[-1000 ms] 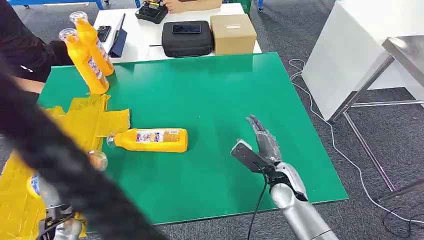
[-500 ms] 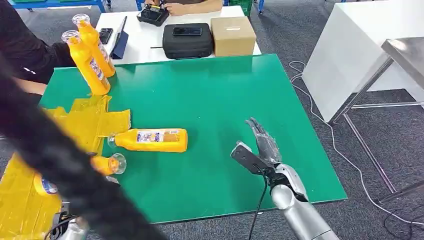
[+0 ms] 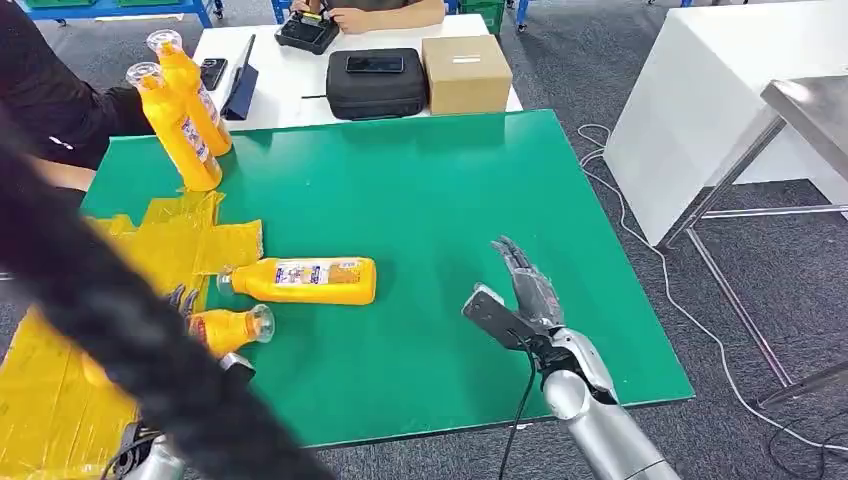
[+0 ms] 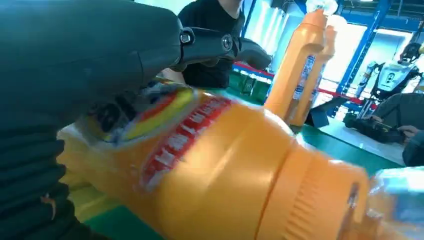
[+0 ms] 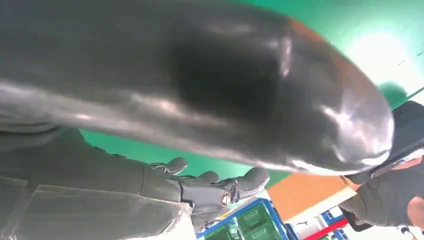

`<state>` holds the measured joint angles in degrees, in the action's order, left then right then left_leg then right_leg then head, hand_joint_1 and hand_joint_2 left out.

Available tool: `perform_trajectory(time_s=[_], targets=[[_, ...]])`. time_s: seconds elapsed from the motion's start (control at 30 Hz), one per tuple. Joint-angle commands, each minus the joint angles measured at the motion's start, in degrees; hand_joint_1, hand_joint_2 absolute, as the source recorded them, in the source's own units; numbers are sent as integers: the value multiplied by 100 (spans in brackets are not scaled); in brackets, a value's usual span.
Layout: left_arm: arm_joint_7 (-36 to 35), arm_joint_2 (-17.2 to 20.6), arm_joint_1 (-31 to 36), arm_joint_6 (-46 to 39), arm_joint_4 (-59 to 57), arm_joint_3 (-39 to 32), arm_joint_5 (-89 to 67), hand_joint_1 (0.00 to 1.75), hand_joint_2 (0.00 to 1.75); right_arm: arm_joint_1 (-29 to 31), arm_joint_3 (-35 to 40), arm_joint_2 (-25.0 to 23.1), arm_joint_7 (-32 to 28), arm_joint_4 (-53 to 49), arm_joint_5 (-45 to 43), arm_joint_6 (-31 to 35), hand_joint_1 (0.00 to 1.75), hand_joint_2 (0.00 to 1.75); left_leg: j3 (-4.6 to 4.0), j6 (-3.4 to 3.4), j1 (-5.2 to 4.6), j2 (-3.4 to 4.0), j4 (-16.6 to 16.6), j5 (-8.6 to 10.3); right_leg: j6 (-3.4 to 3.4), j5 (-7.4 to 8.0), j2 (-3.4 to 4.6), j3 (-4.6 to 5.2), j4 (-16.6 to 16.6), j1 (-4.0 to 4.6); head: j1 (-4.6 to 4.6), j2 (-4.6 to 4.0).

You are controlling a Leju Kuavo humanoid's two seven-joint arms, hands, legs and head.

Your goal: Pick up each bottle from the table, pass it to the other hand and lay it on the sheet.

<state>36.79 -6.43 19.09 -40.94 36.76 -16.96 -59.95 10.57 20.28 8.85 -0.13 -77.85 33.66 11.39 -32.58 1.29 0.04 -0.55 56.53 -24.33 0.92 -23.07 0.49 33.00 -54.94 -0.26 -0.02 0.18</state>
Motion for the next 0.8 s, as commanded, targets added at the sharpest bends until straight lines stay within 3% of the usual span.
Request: perform_trajectory(time_s=[0.03, 0.1, 0.27, 0.37, 0.4, 0.57, 0.7, 0.73, 0.8], targets=[[321, 74, 19, 171, -995, 339, 669, 0, 0, 117, 143, 79, 4, 337, -36, 20, 0, 0, 15, -6, 0, 17, -11, -5, 0, -1, 10, -11, 11, 0, 2, 0], [321, 74, 19, 171, -995, 339, 669, 0, 0, 117, 143, 79, 4, 337, -36, 20, 0, 0, 15, -6, -2, 9, -11, -6, 2, -4, 1, -10, 10, 2, 2, 0], [321, 324, -205, 552, -444, 1593, 2510, 0, 0, 186, 168, 103, -58, 418, -81, 57, 0, 0, 11, -3, -3, 15, -10, -7, 1, -2, 7, -4, 6, 0, 0, 0], [321, 388, -607, 1328, 865, 2039, 4411, 0, 0, 203, 255, 162, -146, 481, -164, 131, 0, 0, 9, -2, 1, 19, -9, -9, 1, 0, 12, -10, 6, 5, 2, 0], [321, 381, -583, 1325, 840, 2065, 4423, 0, 0, 199, 257, 162, -153, 491, -170, 140, 0, 0, 4, 0, 3, 16, -5, -9, 1, 1, 11, -8, 4, 8, 2, 0], [321, 266, -1027, 1729, 3600, 2044, 6492, 0, 0, 668, 601, -50, -427, 830, -220, 223, 0, 0, -7, -2, 10, 36, 3, -14, 0, 5, 27, 6, 0, 13, 2, 0], [321, 209, -1019, 1726, 4345, 2074, 7079, 0, 0, 1118, 956, -258, -343, 1098, -104, 253, 0, 0, -38, -12, 17, 32, 14, 6, -3, 12, 22, 44, -8, 20, 0, 0], [321, 176, -1043, 1699, 4498, 2063, 7204, 0, 0, 1186, 1014, -286, -310, 1137, -69, 264, 0, 175, -36, -13, 15, 36, 14, 2, -2, 8, 24, 45, -10, 18, 2, 0], [321, 71, -1025, 1786, 4717, 2036, 7356, 0, 0, 1347, 1129, -394, -295, 1247, 28, 285, 0, 175, -27, -15, 14, 35, 7, 2, -4, 5, 23, 36, -5, 17, 2, 0]])
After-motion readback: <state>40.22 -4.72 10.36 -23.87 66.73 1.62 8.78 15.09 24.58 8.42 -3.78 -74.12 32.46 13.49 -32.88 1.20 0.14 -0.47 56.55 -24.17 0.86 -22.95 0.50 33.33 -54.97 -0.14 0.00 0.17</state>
